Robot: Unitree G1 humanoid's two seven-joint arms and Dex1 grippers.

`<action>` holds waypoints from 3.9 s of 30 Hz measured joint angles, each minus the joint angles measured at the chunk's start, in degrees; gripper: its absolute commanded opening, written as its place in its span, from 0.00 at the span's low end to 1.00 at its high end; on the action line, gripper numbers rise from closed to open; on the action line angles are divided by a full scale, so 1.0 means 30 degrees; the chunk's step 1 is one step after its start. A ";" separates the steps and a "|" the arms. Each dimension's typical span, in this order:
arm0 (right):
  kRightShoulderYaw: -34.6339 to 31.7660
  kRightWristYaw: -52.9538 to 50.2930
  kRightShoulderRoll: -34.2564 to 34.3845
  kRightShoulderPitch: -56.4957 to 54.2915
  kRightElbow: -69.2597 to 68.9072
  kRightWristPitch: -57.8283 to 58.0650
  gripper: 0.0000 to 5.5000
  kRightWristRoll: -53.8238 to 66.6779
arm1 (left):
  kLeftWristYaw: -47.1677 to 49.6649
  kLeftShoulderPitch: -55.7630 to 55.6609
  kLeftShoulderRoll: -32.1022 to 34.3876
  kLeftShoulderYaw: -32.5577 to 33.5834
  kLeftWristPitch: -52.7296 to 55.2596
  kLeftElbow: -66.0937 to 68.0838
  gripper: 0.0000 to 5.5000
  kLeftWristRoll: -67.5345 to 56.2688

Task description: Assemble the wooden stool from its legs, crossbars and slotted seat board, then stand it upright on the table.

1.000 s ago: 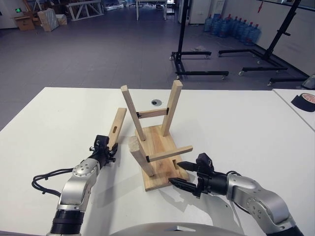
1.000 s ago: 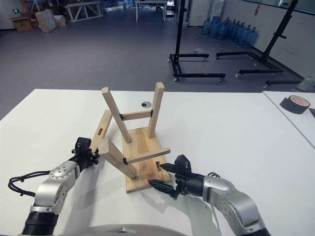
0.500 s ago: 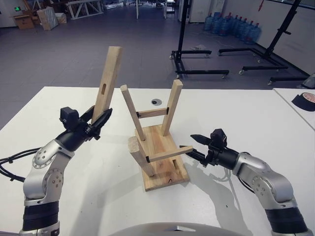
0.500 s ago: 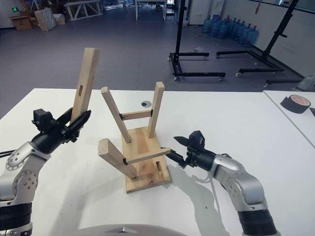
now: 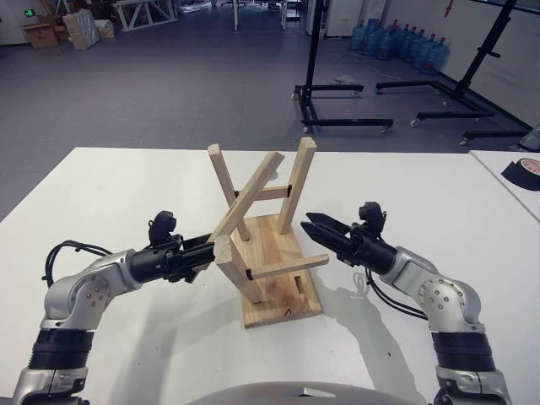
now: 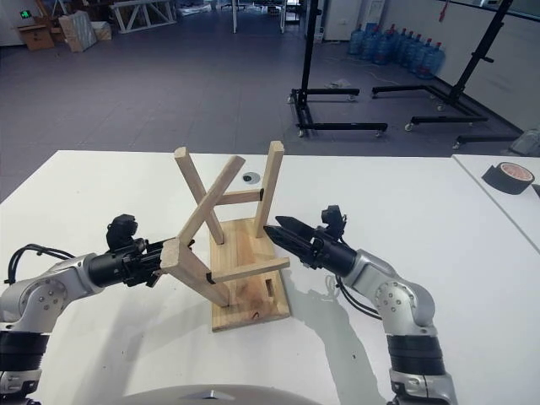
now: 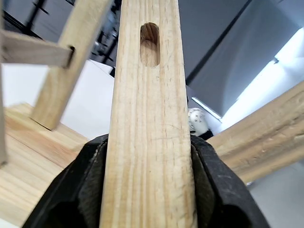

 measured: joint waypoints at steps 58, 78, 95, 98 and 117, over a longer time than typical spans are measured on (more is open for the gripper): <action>0.1134 -0.0123 0.2940 -0.3196 0.3073 0.2183 0.37 0.0164 | -0.2920 -0.2138 -0.0973 -0.1340 0.0874 0.3977 0.67 0.2520; -0.3109 0.5615 -0.6830 -0.1727 0.1052 0.0245 0.37 -0.1696 | 0.2406 0.3004 -0.2665 0.2376 -0.1560 -0.0727 0.83 0.2200; -0.0930 1.1453 -0.9013 -0.2081 0.1620 -0.2766 0.37 -0.3840 | 0.4008 0.4430 -0.2088 -0.1253 -0.6332 -0.1710 0.83 0.7682; -0.0393 1.1912 -0.8965 -0.2631 0.1922 -0.3220 0.37 -0.4107 | 0.4006 0.4315 -0.2088 -0.1358 -0.6432 -0.1453 0.83 0.7707; 0.1911 1.3981 -0.8407 -0.5207 0.3975 -0.4433 0.37 -0.5410 | 0.3760 0.4249 -0.2061 -0.1897 -0.6606 -0.1212 0.83 0.7735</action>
